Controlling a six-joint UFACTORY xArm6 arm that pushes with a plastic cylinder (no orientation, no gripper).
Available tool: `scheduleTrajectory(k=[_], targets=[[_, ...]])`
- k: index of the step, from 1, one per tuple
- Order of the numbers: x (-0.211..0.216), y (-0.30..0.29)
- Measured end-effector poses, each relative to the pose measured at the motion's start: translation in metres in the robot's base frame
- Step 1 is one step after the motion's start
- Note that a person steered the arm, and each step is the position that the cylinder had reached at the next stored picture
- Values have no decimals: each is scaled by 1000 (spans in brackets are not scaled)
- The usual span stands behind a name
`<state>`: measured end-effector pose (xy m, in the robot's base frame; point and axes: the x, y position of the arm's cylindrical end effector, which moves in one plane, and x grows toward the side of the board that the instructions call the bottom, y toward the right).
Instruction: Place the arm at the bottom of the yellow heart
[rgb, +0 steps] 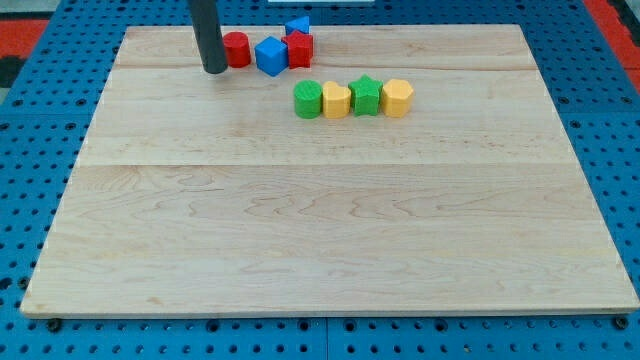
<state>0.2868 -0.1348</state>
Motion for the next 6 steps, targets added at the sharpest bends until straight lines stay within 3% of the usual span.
scheduleTrajectory(k=[3,6], targets=[[28,56],[52,57]])
